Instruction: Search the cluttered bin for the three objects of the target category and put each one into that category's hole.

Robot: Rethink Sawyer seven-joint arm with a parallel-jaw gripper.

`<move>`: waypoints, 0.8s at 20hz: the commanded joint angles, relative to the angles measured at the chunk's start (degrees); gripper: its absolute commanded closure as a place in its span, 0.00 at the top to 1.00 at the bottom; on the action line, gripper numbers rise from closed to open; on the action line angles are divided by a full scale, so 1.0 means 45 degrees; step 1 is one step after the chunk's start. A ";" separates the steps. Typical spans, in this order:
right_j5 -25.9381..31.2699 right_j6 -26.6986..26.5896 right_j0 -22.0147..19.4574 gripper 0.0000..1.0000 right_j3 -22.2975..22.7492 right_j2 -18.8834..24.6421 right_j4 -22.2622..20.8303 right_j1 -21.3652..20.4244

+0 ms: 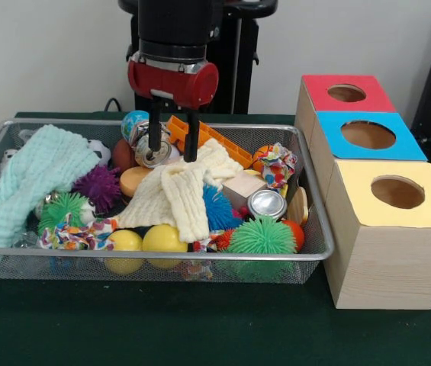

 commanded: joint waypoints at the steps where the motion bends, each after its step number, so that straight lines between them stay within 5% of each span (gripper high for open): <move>1: 0.0024 0.2854 -0.0030 1.00 -0.0400 0.0572 0.0529 0.0709; 16: -0.3111 0.3055 -0.1509 1.00 0.0325 0.2573 -0.0409 0.1972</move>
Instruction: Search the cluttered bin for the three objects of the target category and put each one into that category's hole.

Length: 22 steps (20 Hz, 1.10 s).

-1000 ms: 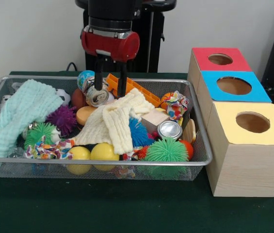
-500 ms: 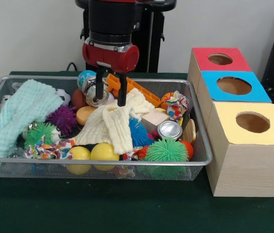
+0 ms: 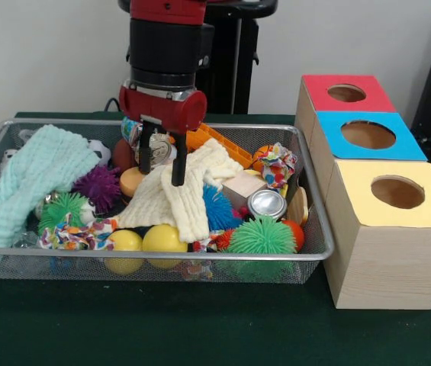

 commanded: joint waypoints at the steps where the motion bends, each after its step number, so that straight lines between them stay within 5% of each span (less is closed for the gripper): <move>1: -0.1746 0.3034 -0.0833 1.00 0.0285 0.1913 -0.0465 0.1259; 22: -0.3838 0.3617 -0.1656 1.00 0.1026 0.3182 -0.1249 0.2160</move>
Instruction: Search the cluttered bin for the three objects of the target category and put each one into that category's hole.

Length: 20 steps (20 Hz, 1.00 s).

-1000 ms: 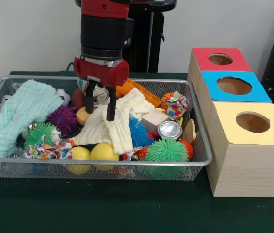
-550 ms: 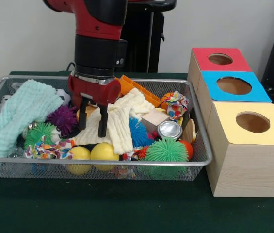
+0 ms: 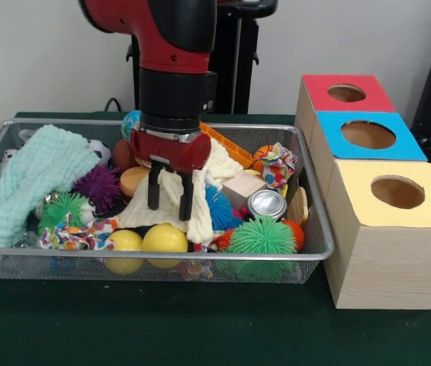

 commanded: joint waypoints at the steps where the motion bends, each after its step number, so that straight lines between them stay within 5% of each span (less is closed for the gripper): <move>1: -0.1299 0.3566 -0.0647 1.00 0.0475 0.1581 -0.0798 0.0847; 10: -0.2671 0.3221 -0.1303 1.00 -0.0755 0.1989 -0.2057 0.2887; 15: -0.3221 0.3050 -0.0963 1.00 -0.0937 0.1590 -0.2037 0.3127; 16: -0.3526 0.3072 -0.0868 0.00 -0.0915 0.1479 -0.1998 0.3149; 20: -0.3528 0.3082 -0.0931 0.00 -0.0874 0.1546 -0.1999 0.3164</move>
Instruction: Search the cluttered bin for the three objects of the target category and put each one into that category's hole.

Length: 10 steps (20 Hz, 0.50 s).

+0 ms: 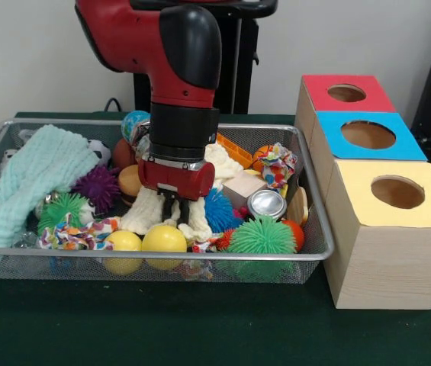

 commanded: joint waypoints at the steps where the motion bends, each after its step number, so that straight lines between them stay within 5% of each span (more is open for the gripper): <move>1: -0.0321 0.3114 -0.0086 0.00 -0.0772 0.0689 -0.0142 0.1329; 10: 0.0758 0.2818 -0.0472 0.00 -0.0124 0.0661 -0.0121 0.0219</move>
